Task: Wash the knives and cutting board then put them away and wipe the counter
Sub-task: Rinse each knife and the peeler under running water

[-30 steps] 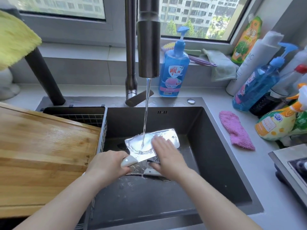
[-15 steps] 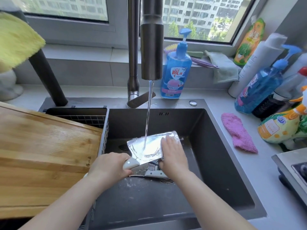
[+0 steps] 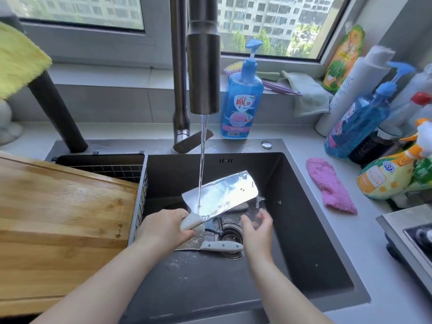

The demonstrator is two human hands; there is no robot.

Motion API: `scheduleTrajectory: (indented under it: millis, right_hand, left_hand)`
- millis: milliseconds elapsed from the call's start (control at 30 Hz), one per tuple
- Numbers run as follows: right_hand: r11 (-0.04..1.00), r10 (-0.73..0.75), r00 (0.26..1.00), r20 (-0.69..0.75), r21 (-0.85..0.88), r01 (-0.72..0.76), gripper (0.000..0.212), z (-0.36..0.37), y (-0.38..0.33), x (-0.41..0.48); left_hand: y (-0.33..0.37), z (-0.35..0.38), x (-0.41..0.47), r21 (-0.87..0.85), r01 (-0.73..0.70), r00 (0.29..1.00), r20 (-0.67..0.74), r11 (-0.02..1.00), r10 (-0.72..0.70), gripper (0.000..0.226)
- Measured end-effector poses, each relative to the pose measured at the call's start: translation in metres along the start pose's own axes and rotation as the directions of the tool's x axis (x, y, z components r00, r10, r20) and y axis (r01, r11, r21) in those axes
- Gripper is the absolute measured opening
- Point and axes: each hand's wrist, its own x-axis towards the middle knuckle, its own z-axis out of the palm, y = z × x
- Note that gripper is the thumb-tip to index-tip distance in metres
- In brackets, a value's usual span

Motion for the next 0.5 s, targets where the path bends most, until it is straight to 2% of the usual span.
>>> scheduleTrajectory:
  millis: [33,67,133,167,233,367,433,500]
  right_hand:
    - [0.98,0.132,0.981,0.144,0.13,-0.151,0.039,0.006,0.001,-0.004]
    - [0.948,0.197,0.933,0.301,0.184,-0.259,0.029,0.011,0.0,-0.008]
    - [0.914,0.206,0.834,0.512,0.204,-0.351,0.025,0.02,-0.006,-0.011]
    - [0.905,0.194,0.816,0.545,0.222,-0.364,0.025,0.023,-0.009,-0.01]
    - [0.885,0.194,0.81,0.553,0.258,-0.388,0.024,0.027,-0.017,-0.008]
    - [0.906,0.176,0.873,0.456,0.272,-0.325,0.02,0.023,-0.029,0.007]
    - [0.895,0.132,0.892,0.431,0.334,-0.294,0.021,0.018,-0.035,0.012]
    - [0.863,0.088,0.914,0.396,0.428,-0.269,0.021,0.013,-0.041,0.019]
  left_hand:
    - [0.002,0.0,0.002,-0.008,-0.003,1.0,-0.003,1.0,0.003,0.034]
    - [0.004,0.0,0.004,-0.009,-0.009,1.0,-0.004,1.0,0.009,0.034]
    - [0.011,0.001,0.007,-0.004,-0.035,0.999,0.002,0.999,0.035,0.032]
    - [0.015,0.003,0.007,-0.005,-0.053,0.999,0.0,0.999,0.053,0.031]
    - [0.024,0.005,0.007,0.014,-0.108,0.994,-0.015,0.994,0.109,0.031]
    - [0.03,0.001,0.016,-0.049,-0.177,0.98,-0.103,0.983,0.171,0.036]
    - [0.031,-0.004,0.02,-0.077,-0.18,0.981,-0.095,0.981,0.172,0.042]
    - [0.029,-0.011,0.026,-0.091,-0.122,0.992,-0.026,0.988,0.121,0.039]
